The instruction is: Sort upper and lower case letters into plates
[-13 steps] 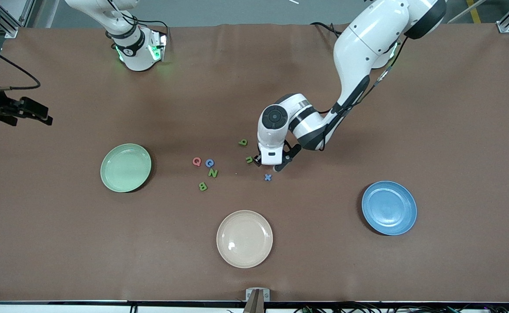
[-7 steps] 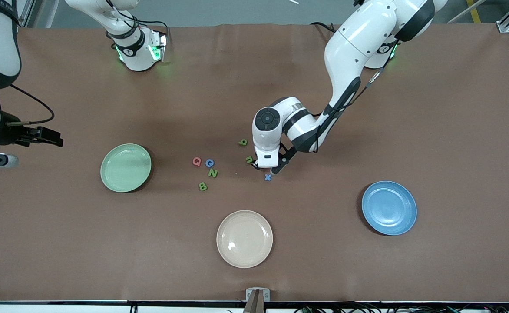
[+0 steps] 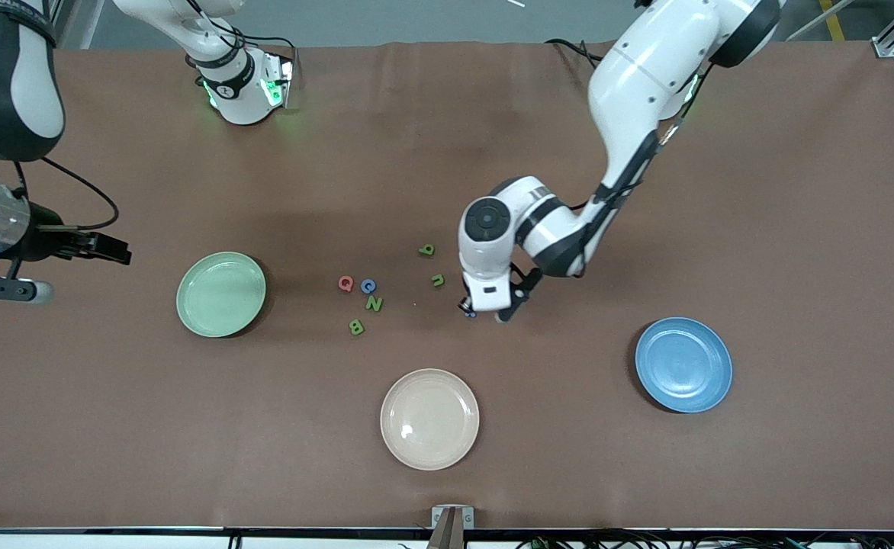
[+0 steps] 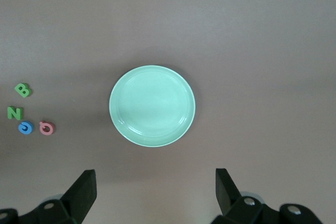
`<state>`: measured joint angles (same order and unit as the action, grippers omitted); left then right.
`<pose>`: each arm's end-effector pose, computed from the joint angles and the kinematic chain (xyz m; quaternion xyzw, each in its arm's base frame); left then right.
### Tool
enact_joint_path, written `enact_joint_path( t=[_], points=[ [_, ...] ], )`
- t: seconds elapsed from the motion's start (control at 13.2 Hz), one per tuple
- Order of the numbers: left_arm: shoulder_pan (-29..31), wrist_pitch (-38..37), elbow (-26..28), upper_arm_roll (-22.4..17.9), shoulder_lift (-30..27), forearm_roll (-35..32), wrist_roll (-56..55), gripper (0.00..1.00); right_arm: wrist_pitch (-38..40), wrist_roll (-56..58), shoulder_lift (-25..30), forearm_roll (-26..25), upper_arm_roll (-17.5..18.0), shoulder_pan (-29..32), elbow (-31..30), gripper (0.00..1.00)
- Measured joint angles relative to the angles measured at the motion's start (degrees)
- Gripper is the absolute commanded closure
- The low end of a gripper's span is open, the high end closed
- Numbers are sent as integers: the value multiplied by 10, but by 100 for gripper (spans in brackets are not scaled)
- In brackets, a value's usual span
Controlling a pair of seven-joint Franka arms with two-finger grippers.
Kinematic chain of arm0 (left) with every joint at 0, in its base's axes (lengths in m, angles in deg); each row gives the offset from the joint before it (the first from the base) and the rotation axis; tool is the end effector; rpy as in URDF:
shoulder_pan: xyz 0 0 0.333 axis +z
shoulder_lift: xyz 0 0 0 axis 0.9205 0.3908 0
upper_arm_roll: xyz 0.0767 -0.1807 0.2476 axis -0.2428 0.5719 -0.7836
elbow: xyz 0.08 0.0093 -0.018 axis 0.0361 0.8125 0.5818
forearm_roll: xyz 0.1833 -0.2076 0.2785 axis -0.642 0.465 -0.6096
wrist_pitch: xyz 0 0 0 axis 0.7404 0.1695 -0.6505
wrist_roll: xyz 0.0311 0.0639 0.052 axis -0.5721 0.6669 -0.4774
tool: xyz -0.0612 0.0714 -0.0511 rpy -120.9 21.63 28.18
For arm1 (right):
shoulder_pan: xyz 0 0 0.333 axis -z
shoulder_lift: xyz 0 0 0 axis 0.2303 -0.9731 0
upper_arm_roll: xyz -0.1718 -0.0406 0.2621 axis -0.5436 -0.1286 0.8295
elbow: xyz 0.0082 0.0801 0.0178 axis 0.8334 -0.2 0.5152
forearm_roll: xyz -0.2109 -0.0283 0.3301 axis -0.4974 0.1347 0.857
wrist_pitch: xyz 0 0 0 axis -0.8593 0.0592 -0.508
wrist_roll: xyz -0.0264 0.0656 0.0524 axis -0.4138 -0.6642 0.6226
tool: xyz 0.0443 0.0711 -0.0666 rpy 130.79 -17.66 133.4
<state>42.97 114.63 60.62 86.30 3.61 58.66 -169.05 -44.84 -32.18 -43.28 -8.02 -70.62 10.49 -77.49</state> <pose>0.5699 -0.4343 0.2481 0.8910 0.4522 0.0396 0.0117 0.5976 -0.0031 0.5125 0.9962 -0.0525 -0.0690 0.0061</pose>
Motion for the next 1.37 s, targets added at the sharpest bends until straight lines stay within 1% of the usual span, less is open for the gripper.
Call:
enact_joint_path(
  t=[0.15,0.3,0.46,0.61,0.76,0.83,0.99,1.14,1.21,1.29,1.37],
  points=[
    [47,-41,1,1,-46,0,43,100,-1,-9,-5,4,1,-4,0,0],
    [93,-68,11,1,-77,0,99,100,-14,-35,-15,26,1,-8,0,0],
    [145,-79,33,1,-90,0,168,100,-41,-82,-37,34,1,-19,0,0],
    [197,-79,57,0,-89,0,237,98,-78,-126,-65,34,2,-40,-1,0],
    [250,-78,73,1,-88,0,300,94,-113,-187,-91,35,2,-59,-1,0],
    [271,-78,77,1,-87,0,328,84,-131,-224,-103,36,2,-69,-2,0],
    [304,-77,84,1,-84,0,371,74,-171,-310,-126,38,3,-94,-9,0],
    [339,-66,84,0,-72,0,430,58,-208,-396,-151,39,3,-123,-16,0],
    [358,-49,84,0,-64,0,458,44,-225,-434,-165,39,4,-139,-17,0],
    [373,-33,84,1,-54,0,477,25,-245,-470,-179,39,4,-154,-19,0],
    [380,-21,83,1,-46,0,484,11,-264,-499,-194,39,4,-167,-20,0]
  ],
)
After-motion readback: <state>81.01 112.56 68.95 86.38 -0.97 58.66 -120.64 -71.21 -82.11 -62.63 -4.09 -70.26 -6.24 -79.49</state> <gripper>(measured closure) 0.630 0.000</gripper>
